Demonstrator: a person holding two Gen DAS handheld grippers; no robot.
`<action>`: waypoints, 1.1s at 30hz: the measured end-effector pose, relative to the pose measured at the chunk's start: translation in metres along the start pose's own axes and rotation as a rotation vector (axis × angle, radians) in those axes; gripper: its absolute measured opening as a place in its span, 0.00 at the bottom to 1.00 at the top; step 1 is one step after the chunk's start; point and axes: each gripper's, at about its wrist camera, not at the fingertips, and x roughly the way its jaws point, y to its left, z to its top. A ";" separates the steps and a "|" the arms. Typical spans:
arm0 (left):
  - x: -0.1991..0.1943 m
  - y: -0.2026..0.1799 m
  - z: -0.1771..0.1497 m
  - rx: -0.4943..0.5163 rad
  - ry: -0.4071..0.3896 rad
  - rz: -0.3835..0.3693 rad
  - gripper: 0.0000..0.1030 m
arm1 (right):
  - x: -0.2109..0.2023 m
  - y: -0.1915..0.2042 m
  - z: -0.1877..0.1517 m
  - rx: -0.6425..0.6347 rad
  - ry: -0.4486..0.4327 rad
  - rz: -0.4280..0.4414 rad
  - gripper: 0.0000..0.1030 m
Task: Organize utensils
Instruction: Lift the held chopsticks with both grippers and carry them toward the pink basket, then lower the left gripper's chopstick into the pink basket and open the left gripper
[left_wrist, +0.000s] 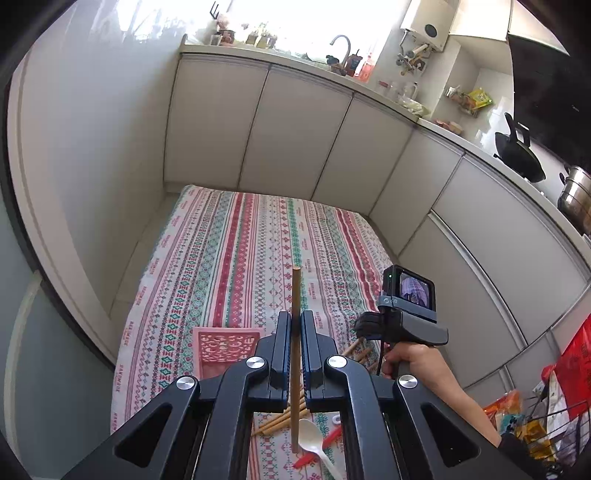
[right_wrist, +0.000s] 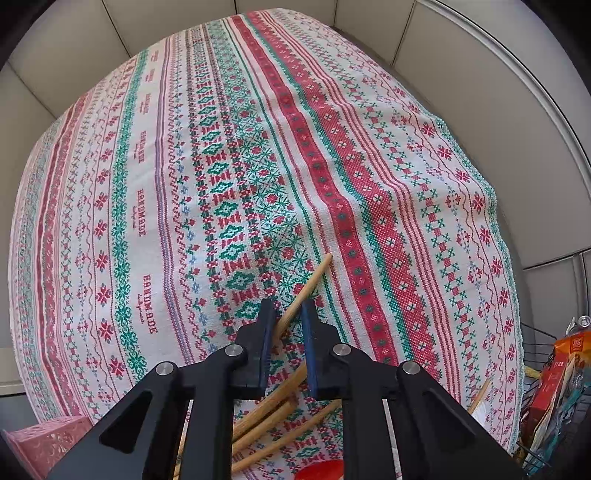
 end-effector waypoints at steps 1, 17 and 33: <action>0.001 0.001 0.000 -0.001 0.002 -0.003 0.05 | 0.000 -0.002 0.000 0.018 -0.005 0.017 0.13; -0.018 -0.001 0.001 0.000 -0.062 0.008 0.05 | -0.062 -0.085 -0.015 0.145 -0.051 0.579 0.05; -0.091 -0.008 0.003 -0.009 -0.326 0.096 0.05 | -0.223 -0.089 -0.074 -0.047 -0.426 0.657 0.05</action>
